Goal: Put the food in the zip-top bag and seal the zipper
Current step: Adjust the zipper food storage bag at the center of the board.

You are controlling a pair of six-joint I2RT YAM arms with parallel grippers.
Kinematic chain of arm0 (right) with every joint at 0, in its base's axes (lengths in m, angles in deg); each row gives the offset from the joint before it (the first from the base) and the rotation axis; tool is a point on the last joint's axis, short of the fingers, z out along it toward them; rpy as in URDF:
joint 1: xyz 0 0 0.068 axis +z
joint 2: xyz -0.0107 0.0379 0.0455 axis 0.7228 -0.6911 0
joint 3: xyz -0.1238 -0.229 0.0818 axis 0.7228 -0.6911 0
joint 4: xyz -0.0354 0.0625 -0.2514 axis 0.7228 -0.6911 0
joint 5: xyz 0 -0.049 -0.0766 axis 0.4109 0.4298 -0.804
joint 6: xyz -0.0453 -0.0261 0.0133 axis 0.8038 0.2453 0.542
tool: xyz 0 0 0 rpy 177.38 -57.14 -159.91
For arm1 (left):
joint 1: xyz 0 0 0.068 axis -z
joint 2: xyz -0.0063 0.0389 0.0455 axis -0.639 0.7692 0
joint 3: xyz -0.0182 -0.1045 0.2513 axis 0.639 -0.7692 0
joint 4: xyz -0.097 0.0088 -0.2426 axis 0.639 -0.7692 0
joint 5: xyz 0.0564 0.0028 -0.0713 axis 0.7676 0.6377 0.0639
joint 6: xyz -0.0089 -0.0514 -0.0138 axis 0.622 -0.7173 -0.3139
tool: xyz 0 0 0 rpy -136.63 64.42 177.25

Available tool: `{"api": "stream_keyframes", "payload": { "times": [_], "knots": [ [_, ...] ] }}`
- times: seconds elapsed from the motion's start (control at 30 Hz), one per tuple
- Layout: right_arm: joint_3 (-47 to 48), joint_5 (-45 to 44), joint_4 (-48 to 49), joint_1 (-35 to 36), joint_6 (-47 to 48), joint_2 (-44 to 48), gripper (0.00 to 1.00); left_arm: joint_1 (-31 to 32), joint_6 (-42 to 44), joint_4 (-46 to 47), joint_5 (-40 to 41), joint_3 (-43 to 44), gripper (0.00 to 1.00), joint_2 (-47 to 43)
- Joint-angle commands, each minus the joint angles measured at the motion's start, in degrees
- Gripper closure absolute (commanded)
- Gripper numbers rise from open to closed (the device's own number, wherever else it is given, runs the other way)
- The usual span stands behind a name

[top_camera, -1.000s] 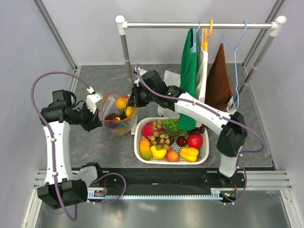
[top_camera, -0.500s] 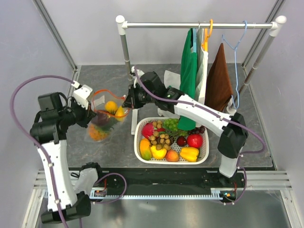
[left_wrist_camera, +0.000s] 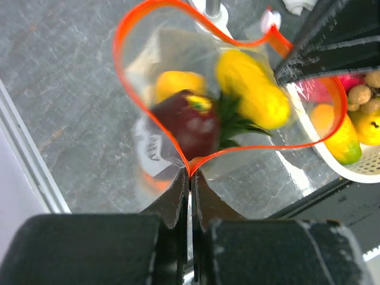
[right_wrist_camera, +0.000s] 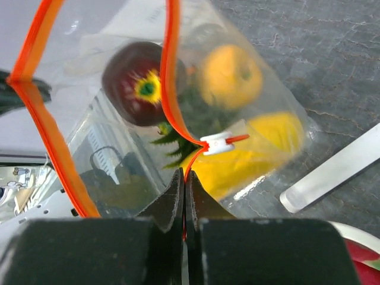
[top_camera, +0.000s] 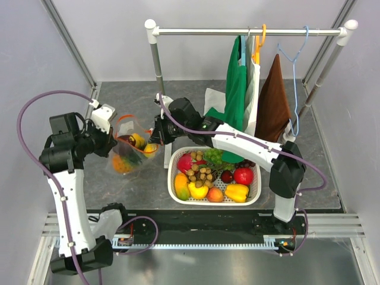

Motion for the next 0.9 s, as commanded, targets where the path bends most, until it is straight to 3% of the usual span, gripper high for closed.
{"api": "stream_keyframes", "payload": {
  "times": [0.0, 0.13, 0.2, 0.33, 0.57, 0.6, 0.63, 0.67, 0.73, 0.87],
  "knots": [
    [-0.5, 1.7, -2.6, 0.7, 1.4, -0.4, 1.00, -0.2, -3.0, -0.3, 2.2, -4.5, 0.98, 2.5],
    [2.0, 0.1, 5.4, -0.2, 0.7, 4.4, 1.00, -1.5, -3.5, 1.1, -1.9, -0.6, 0.98, -1.7],
    [0.0, -2.5, 7.7, 0.3, 0.7, 6.8, 1.00, -1.4, -4.5, 3.0, 1.7, -1.4, 0.98, -2.5],
    [-4.4, -1.0, 0.5, 0.4, 1.5, 3.6, 1.00, -2.3, -2.0, -0.2, 8.0, -5.4, 0.98, 4.7],
    [-7.2, -4.9, 6.3, 0.4, -2.5, 7.5, 1.00, -3.6, 5.1, -4.6, -4.5, -0.2, 0.98, 0.9],
    [-7.4, -5.5, 6.2, 0.4, -2.7, 7.8, 1.00, -3.6, 7.3, -5.3, -5.9, 0.9, 0.93, 0.8],
    [-8.0, -6.0, 6.3, 0.4, -2.8, 8.0, 1.00, -3.6, 7.6, -5.3, -7.3, 2.1, 0.61, 0.6],
    [-8.3, -6.3, 6.6, 0.4, -2.9, 8.1, 1.00, -3.6, 7.7, -5.0, -10.3, 4.5, 0.44, 0.5],
    [-9.5, -6.6, 8.0, 0.4, -3.5, 8.5, 1.00, -3.6, 6.9, -3.4, -13.8, 5.8, 0.25, 0.3],
    [-12.3, -8.2, 12.8, 0.4, -4.2, 10.3, 1.00, -3.2, 7.0, 0.3, -23.1, 7.7, 0.24, 3.7]
  ]
}}
